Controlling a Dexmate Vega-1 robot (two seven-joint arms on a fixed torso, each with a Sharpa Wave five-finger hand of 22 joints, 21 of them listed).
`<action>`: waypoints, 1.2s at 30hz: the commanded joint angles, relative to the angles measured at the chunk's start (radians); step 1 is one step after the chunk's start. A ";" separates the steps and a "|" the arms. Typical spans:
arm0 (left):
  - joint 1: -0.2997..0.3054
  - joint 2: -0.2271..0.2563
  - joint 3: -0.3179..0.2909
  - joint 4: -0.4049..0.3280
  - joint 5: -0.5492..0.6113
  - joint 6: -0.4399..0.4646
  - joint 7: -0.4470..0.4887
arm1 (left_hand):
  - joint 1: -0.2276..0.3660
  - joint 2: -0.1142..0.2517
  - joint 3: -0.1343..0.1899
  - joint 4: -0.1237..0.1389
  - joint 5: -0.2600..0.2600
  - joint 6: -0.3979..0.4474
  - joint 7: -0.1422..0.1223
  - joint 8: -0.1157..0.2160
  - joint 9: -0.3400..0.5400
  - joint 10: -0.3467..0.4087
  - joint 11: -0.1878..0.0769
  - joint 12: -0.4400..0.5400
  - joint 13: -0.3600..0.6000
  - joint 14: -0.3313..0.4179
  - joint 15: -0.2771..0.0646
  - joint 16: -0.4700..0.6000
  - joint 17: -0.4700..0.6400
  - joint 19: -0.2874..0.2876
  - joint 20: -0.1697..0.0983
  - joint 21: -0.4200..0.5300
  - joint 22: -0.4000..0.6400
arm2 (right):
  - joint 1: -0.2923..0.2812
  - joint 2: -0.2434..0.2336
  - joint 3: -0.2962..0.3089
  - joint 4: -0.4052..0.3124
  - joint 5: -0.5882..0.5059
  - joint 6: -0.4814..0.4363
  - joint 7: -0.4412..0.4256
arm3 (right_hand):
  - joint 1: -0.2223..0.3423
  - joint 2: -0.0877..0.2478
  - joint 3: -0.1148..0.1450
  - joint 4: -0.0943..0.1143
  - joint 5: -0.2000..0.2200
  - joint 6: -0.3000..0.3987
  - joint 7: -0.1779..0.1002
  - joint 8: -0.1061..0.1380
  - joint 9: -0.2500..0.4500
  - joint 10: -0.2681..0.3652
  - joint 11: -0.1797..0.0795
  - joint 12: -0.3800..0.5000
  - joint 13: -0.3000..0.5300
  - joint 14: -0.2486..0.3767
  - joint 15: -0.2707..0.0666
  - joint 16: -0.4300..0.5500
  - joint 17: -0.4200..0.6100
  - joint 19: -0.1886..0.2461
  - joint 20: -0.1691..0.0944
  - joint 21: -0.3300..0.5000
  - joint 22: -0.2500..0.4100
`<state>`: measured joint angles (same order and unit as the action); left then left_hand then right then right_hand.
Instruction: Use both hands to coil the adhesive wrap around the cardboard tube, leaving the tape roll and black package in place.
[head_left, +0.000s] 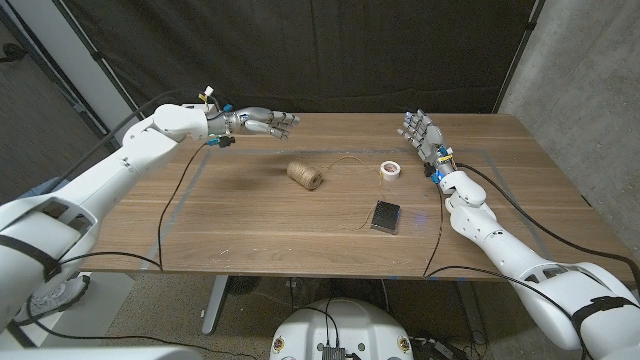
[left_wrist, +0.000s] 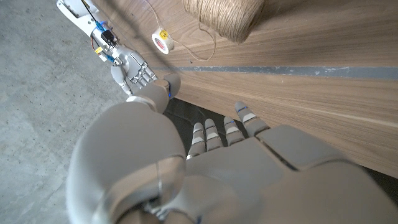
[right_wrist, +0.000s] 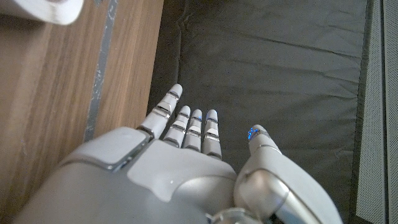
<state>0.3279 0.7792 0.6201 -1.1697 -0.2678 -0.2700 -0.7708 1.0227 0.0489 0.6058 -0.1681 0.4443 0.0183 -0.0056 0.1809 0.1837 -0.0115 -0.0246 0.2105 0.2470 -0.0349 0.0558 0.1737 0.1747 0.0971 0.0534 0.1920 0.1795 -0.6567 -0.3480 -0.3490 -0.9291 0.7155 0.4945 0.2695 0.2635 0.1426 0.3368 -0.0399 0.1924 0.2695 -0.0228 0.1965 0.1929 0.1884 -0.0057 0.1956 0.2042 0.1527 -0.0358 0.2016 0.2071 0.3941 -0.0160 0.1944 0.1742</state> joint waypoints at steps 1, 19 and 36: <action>-0.101 -0.004 0.056 0.024 0.057 0.038 -0.126 | 0.016 -0.002 -0.016 0.002 0.004 -0.024 -0.001 -0.003 0.004 -0.028 0.003 -0.005 0.004 -0.025 0.010 -0.002 0.003 -0.016 0.001 -0.001 0.003 | 0.000 0.011 0.003 0.007 -0.006 0.020 -0.017 | -0.002 -0.004 0.003 -0.001 -0.001 0.004 -0.004 0.004 0.004 -0.005 0.001 0.000 0.004 -0.003 0.007 0.005 0.003 0.001 0.007 0.005 0.002; -0.151 -0.012 0.083 0.030 0.098 0.024 -0.185 | 0.017 -0.002 -0.043 0.006 0.003 -0.035 0.015 0.008 0.003 -0.020 0.000 0.012 0.008 -0.008 0.002 0.015 0.003 -0.009 -0.005 0.011 0.004 | -0.024 0.005 0.006 -0.025 -0.014 0.028 -0.055 | -0.002 -0.004 0.003 -0.003 -0.001 0.001 0.000 0.003 0.004 -0.021 0.009 -0.003 0.004 -0.011 0.008 0.005 0.004 -0.001 0.008 0.004 0.002; -0.170 0.013 0.095 0.001 0.145 0.020 -0.211 | 0.025 -0.001 -0.060 0.004 -0.002 -0.021 0.024 0.014 0.004 -0.006 -0.004 0.024 0.014 0.021 -0.011 0.023 0.006 0.004 -0.006 0.017 0.005 | -0.032 0.003 0.000 -0.045 -0.031 0.027 -0.091 | -0.004 -0.003 0.002 -0.005 -0.002 -0.013 -0.003 -0.002 0.005 -0.048 0.006 -0.009 0.004 -0.023 0.012 0.003 0.007 -0.007 0.007 0.003 0.002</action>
<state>0.1720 0.7777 0.7056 -1.1497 -0.1515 -0.2484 -0.9607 1.0346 0.0477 0.5485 -0.1626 0.4443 -0.0035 0.0106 0.1896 0.1836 -0.0211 -0.0287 0.2302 0.2582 -0.0194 0.0410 0.1936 0.1773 0.0914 0.0482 0.2045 0.1792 -0.6803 -0.3414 -0.3441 -0.9581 0.6954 0.5236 0.2025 0.2635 0.1426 0.3367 -0.0399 0.1924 0.2601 -0.0249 0.1965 0.1930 0.1454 0.0017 0.1918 0.2072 0.1344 -0.0283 0.2044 0.2119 0.3903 -0.0123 0.1944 0.1741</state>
